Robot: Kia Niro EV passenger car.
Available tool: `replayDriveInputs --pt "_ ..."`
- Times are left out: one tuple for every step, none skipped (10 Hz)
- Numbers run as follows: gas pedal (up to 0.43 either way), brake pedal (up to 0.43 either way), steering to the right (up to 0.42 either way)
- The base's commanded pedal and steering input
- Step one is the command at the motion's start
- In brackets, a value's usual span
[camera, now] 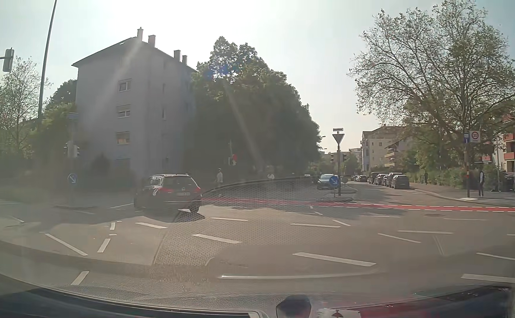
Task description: Follow the waypoints while adhering to traffic rules and regulations
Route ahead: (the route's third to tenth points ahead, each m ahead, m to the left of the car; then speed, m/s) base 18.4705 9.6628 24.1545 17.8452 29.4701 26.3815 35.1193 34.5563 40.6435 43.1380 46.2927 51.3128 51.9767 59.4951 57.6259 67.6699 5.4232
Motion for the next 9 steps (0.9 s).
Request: replayDriveInputs --pt "0.177 0.000 -0.199" --pt "0.177 0.000 -0.191" --pt "0.177 0.000 -0.184" --pt "0.177 0.000 -0.178" --pt "0.177 0.000 -0.171" --pt "0.177 0.000 -0.166" --pt "0.177 0.000 -0.161" --pt "0.177 0.000 -0.155" --pt "0.177 0.000 -0.151"
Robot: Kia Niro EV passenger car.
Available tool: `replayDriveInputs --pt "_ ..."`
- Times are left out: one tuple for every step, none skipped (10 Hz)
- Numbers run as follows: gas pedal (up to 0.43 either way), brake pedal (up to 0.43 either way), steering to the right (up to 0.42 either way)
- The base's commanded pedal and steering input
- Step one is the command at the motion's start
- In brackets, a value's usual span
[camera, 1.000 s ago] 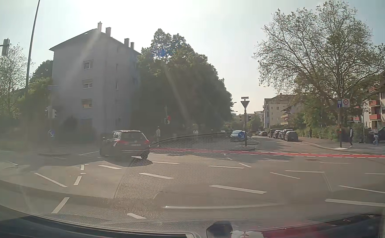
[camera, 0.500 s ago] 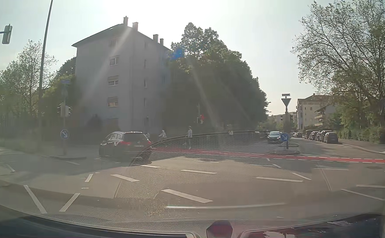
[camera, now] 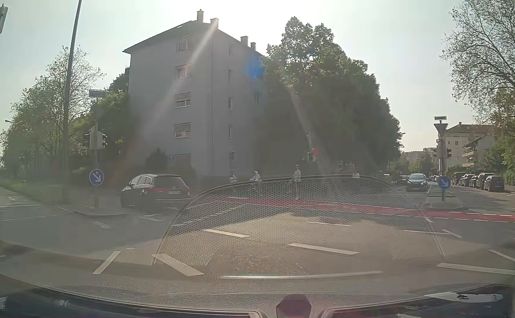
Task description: Follow the waypoints while adhering to traffic rules and regulations
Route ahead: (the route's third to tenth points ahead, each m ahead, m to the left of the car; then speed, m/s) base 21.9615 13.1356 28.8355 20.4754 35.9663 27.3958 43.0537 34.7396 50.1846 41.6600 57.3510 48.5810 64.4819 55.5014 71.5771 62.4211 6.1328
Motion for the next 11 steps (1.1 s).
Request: replayDriveInputs --pt "0.177 0.000 -0.145" --pt "0.177 0.000 -0.142" --pt "0.177 0.000 -0.139" --pt "0.177 0.000 -0.139" --pt "0.177 0.000 -0.139" --pt "0.177 0.000 -0.134" --pt "0.177 0.000 -0.127" --pt "0.177 0.000 -0.118" --pt "0.177 0.000 -0.115" --pt "0.177 0.000 -0.115" --pt "0.177 0.000 -0.115"
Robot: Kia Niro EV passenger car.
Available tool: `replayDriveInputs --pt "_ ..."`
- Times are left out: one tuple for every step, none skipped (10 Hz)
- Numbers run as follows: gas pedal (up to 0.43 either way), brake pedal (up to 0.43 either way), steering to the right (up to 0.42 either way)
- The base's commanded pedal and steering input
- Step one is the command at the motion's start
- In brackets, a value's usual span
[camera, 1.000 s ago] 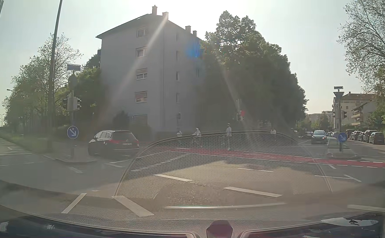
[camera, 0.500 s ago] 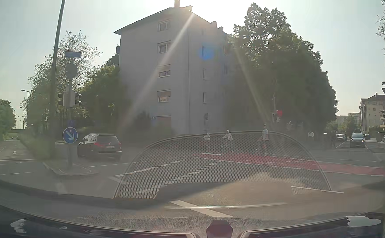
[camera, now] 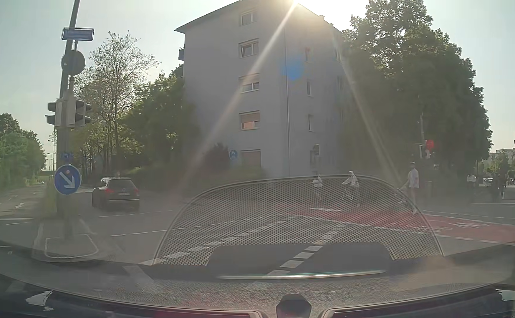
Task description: Follow the waypoints while adhering to traffic rules and regulations
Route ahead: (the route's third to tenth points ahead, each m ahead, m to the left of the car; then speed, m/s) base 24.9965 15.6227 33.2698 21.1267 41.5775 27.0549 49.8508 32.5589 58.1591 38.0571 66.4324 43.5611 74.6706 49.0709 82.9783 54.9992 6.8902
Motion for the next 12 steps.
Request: replayDriveInputs --pt "0.177 0.000 -0.115" --pt "0.177 0.000 -0.115" --pt "0.177 0.000 -0.116" --pt "0.177 0.000 -0.116" --pt "0.177 0.000 -0.116" --pt "0.177 0.000 -0.117" --pt "0.177 0.000 -0.118" --pt "0.177 0.000 -0.118" --pt "0.177 0.000 -0.120" --pt "0.177 0.000 -0.121" --pt "0.177 0.000 -0.121" --pt "0.177 0.000 -0.121"
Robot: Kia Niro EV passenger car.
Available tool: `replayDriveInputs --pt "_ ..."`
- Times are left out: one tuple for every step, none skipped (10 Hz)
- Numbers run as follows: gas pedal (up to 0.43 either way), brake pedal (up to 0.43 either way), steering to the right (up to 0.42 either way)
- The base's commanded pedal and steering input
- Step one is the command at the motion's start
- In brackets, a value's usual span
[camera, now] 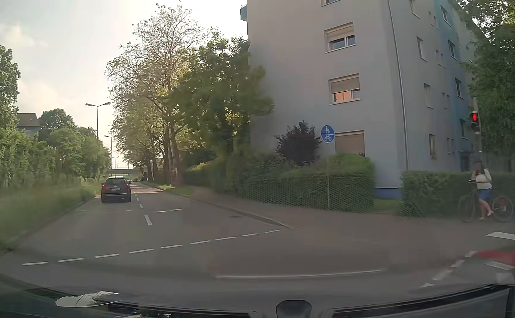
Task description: Follow the waypoints while adhering to traffic rules and regulations
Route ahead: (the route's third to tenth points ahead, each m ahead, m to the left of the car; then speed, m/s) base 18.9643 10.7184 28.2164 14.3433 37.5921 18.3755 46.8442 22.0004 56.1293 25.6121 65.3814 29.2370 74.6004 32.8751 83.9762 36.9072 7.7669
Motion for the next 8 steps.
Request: replayDriveInputs --pt "0.177 0.000 -0.122" --pt "0.177 0.000 -0.122" --pt "0.177 0.000 -0.123" --pt "0.177 0.000 -0.125" --pt "0.177 0.000 -0.126" --pt "0.177 0.000 -0.126" --pt "0.177 0.000 -0.126" --pt "0.177 0.000 -0.126"
